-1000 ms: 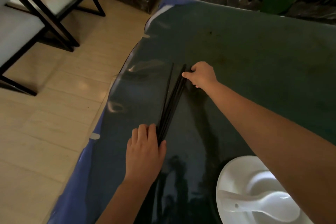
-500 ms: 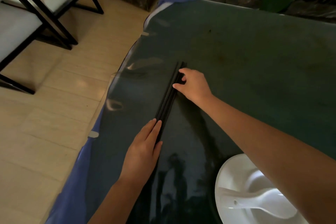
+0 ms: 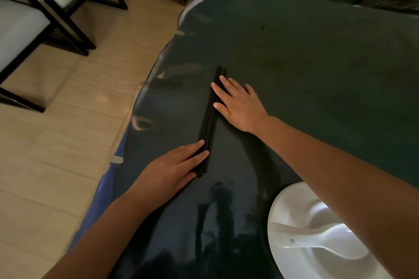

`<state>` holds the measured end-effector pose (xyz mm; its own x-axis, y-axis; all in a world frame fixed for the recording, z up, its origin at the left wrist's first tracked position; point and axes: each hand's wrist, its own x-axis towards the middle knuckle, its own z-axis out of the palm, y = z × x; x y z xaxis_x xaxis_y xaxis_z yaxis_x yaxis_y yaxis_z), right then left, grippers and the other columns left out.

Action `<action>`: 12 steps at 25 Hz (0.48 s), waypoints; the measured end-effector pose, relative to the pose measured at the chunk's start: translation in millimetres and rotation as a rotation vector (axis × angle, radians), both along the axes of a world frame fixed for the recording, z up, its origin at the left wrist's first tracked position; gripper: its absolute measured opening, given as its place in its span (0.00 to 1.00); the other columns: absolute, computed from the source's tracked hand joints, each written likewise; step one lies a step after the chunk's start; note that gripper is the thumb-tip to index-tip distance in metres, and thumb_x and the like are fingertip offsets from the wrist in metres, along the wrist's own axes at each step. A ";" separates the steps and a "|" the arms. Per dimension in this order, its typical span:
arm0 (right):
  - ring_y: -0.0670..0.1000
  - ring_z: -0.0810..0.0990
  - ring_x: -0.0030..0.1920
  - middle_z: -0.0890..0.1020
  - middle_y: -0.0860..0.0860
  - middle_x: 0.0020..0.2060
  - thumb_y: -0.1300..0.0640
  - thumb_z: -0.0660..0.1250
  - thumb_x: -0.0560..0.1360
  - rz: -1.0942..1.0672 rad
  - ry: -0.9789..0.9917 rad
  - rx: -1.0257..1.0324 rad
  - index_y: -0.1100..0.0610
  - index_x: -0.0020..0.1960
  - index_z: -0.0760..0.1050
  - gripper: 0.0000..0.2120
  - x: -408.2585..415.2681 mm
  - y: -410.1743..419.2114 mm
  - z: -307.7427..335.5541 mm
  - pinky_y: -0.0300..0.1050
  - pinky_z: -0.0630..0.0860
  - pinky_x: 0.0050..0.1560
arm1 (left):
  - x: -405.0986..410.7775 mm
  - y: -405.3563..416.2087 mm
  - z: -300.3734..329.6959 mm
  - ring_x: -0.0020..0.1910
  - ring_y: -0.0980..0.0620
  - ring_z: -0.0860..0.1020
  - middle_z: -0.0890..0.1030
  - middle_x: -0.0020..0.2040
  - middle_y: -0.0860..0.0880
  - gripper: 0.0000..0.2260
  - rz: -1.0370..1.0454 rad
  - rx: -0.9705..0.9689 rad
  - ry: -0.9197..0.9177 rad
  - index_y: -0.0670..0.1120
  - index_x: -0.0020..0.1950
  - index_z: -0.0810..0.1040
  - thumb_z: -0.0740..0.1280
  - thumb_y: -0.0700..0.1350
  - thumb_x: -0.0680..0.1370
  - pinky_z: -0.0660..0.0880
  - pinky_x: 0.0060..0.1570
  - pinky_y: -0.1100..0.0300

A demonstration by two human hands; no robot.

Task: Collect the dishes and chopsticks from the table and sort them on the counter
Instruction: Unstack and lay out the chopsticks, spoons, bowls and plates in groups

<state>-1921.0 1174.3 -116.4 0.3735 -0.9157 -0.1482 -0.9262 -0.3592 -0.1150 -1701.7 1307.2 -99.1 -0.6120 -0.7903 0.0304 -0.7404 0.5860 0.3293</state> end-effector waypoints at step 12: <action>0.50 0.43 0.76 0.46 0.50 0.77 0.44 0.46 0.80 -0.119 -0.064 0.042 0.54 0.76 0.43 0.29 9.5 -5.5 -1.8 0.60 0.47 0.74 | -12.0 0.7 -12.5 0.69 0.49 0.66 0.72 0.68 0.45 0.21 0.059 -0.058 0.052 0.41 0.67 0.71 0.57 0.49 0.77 0.65 0.66 0.56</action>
